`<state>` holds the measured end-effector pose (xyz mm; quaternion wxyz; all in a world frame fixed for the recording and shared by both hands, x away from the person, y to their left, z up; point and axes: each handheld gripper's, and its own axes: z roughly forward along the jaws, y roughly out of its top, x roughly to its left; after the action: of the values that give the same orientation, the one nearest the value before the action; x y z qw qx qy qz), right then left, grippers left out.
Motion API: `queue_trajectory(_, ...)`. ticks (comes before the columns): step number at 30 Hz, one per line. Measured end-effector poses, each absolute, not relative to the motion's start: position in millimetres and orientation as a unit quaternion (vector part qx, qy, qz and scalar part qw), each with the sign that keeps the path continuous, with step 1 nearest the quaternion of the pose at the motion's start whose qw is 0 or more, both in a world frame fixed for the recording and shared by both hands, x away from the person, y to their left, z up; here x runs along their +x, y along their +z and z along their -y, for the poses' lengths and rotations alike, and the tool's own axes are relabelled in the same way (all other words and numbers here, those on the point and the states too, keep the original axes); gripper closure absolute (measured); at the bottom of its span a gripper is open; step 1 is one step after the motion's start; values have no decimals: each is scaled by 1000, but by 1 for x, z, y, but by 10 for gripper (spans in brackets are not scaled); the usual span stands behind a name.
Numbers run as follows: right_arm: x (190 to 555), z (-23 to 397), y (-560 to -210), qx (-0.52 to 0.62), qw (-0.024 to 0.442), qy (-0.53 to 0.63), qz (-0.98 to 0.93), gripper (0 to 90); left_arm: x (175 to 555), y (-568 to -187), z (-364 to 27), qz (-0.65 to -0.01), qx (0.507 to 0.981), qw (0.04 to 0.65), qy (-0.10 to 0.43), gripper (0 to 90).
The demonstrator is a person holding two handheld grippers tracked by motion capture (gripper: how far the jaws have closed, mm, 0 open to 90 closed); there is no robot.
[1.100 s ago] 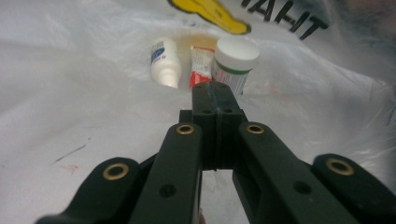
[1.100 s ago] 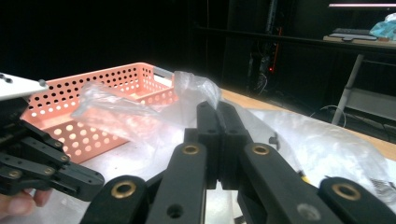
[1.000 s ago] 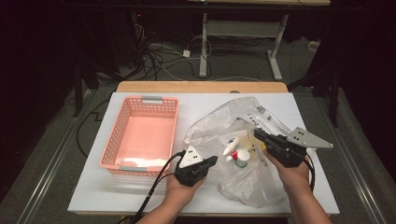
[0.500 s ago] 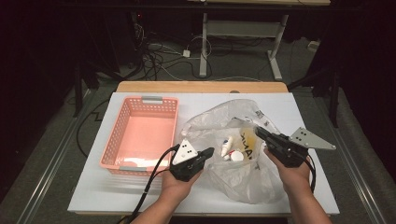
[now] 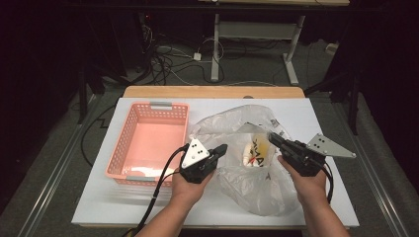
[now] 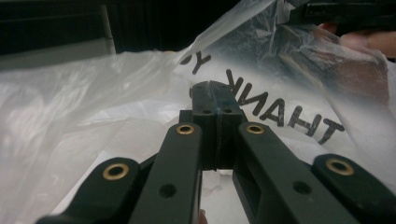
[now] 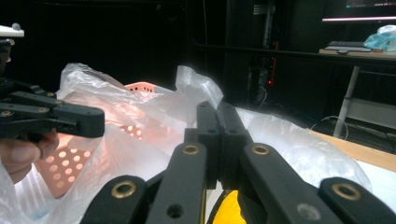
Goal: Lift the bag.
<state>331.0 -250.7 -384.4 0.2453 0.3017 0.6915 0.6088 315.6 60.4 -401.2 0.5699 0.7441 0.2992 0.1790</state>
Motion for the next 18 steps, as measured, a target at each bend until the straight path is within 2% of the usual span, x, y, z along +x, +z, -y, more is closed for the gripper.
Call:
queue_trajectory(11,329,255,-377,304,264,620,-673,900,324,-380,-58,-295,722,595,194,883)
queue_trajectory(18,330,255,-357,299,298,632,-650,900,330,-360,-55,-283,714,604,214,883)
